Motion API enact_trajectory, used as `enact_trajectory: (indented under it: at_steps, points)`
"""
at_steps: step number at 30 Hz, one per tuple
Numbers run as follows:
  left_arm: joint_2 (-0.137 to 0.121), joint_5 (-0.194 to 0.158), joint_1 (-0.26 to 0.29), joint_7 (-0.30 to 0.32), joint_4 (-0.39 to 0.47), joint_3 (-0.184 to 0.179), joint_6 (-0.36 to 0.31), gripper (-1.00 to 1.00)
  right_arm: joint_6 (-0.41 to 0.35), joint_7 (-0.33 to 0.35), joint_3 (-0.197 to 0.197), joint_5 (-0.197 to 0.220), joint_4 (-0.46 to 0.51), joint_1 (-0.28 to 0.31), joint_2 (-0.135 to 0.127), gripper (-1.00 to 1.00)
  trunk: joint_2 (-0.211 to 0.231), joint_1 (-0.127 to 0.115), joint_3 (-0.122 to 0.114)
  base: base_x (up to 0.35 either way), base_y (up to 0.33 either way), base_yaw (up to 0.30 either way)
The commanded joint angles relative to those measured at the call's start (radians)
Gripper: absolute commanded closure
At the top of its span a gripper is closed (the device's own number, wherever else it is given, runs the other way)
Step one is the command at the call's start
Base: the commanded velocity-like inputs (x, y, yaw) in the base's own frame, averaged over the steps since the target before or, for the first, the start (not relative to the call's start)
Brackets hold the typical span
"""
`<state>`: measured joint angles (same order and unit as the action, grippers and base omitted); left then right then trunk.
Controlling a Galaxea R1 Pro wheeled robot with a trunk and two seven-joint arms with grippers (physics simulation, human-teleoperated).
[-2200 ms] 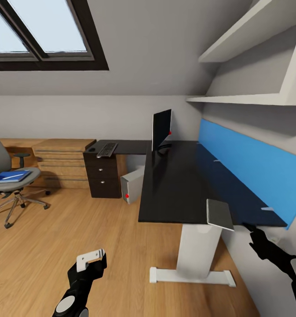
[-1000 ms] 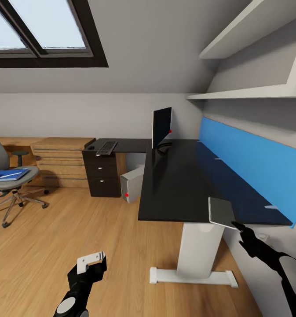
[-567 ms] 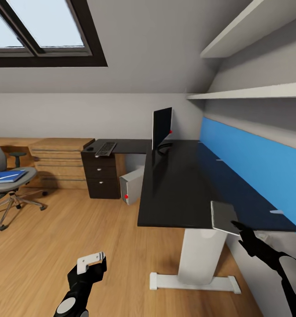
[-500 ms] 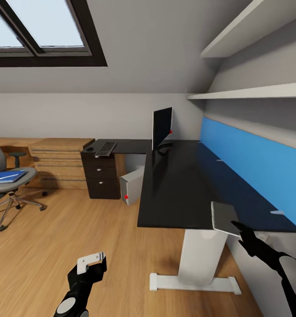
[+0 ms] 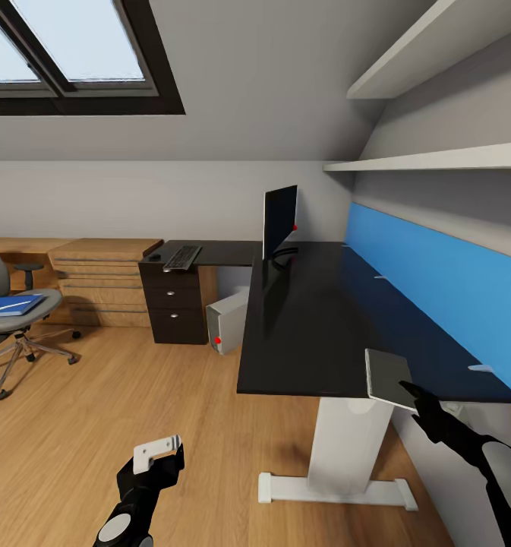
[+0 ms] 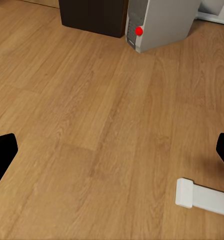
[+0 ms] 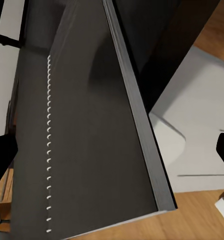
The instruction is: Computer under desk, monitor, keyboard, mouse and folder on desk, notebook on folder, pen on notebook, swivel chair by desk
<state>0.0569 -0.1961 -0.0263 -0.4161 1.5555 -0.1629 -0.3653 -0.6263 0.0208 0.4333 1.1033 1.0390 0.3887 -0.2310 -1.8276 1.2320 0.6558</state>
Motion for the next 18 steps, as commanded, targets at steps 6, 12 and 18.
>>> enact_trajectory:
  at_steps: [6, 12, 18]
  points:
    - [0.0, -0.009, 0.0, -0.007, 0.002, -0.001, -0.002, -1.0, -0.007, 0.002, 0.001, 0.0, 0.0, 0.001, 0.001, 1.0, 0.0, 0.0, 0.001, 0.0, 0.0, 0.0]
    - [0.0, -0.009, 0.0, -0.007, 0.002, -0.001, -0.003, -1.0, -0.007, 0.01, 0.001, 0.0, 0.002, 0.001, 0.001, 1.0, 0.0, 0.0, 0.001, 0.0, 0.0, 0.0]
    - [0.0, -0.009, 0.0, -0.007, 0.002, -0.001, -0.003, -1.0, -0.006, 0.015, 0.002, -0.002, 0.004, 0.001, 0.001, 1.0, 0.028, -0.015, -0.012, 0.0, 0.0, 0.0]
